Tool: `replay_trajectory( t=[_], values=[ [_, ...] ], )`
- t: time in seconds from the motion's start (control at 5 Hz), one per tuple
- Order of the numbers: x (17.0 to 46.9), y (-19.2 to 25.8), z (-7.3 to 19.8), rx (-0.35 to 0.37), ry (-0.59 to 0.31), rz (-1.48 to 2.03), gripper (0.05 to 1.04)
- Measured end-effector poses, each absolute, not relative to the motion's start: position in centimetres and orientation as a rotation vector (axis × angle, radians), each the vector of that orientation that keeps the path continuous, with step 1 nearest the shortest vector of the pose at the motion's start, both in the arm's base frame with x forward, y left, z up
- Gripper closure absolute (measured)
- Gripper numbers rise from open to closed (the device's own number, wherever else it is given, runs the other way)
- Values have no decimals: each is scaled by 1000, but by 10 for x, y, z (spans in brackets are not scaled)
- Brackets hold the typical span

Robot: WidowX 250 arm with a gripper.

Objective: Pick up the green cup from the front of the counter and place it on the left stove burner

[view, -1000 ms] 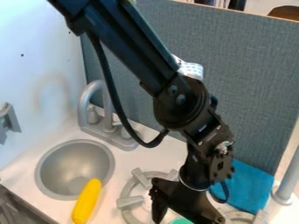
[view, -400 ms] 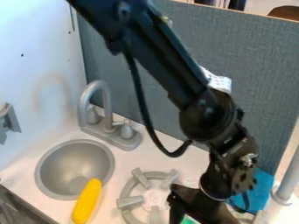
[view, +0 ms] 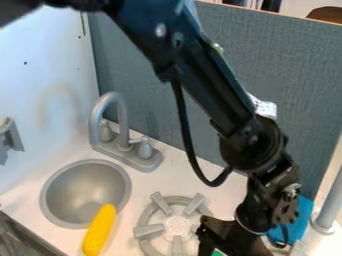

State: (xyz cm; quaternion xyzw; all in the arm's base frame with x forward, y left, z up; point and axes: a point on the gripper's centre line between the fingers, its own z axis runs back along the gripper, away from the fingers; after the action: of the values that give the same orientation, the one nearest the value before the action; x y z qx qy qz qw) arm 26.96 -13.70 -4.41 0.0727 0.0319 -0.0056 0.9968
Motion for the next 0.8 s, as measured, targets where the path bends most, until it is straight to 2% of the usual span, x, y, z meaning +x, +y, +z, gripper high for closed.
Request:
replay_trajectory(
  t=[0.4, 0.6, 0.8],
  values=[
    [267, -136, -59, 170, 108, -5, 83],
    [265, -136, -66, 174, 124, -2, 140],
    [270, -138, -65, 165, 109, -3, 426]
  ],
)
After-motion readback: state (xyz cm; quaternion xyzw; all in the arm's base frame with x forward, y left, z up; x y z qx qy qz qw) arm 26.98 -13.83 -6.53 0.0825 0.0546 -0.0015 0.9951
